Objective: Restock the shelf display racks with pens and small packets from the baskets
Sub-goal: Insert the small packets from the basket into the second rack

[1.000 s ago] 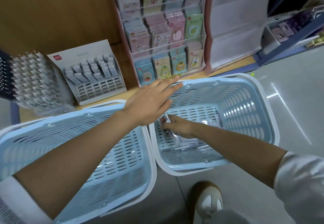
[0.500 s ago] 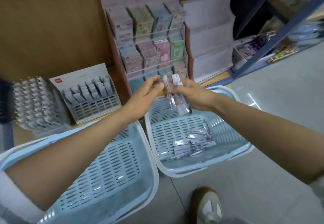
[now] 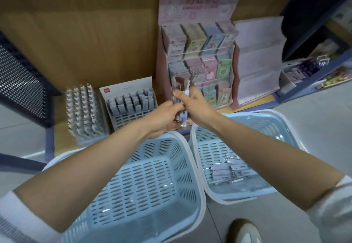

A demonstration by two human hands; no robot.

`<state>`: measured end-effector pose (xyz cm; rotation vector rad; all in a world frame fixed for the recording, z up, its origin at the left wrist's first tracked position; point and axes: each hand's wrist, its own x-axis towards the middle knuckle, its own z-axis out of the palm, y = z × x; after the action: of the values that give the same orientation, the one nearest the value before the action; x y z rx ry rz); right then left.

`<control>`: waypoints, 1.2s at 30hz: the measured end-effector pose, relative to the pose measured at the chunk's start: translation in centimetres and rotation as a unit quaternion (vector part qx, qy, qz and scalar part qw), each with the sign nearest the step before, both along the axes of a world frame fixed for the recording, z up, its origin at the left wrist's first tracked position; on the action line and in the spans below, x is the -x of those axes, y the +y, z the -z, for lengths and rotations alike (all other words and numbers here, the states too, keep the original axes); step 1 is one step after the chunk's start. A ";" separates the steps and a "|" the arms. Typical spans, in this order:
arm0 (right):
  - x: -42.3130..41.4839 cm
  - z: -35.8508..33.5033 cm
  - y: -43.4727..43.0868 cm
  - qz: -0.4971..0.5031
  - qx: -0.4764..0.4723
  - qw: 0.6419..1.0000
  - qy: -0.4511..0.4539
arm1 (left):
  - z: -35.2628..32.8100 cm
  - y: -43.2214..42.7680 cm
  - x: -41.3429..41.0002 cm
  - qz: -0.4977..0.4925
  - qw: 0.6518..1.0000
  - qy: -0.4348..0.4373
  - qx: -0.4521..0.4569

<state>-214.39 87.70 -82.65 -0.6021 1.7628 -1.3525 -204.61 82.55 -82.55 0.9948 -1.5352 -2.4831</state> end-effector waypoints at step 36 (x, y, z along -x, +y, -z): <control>-3.6 0.5 -6.0 -0.031 0.074 0.997 -0.012 | 2.7 -9.3 -8.7 -0.081 0.993 -0.025 0.086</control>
<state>-210.83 81.66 -83.15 -0.7121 1.6208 -1.4494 -195.93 73.25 -85.23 1.1119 -1.5819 -2.1924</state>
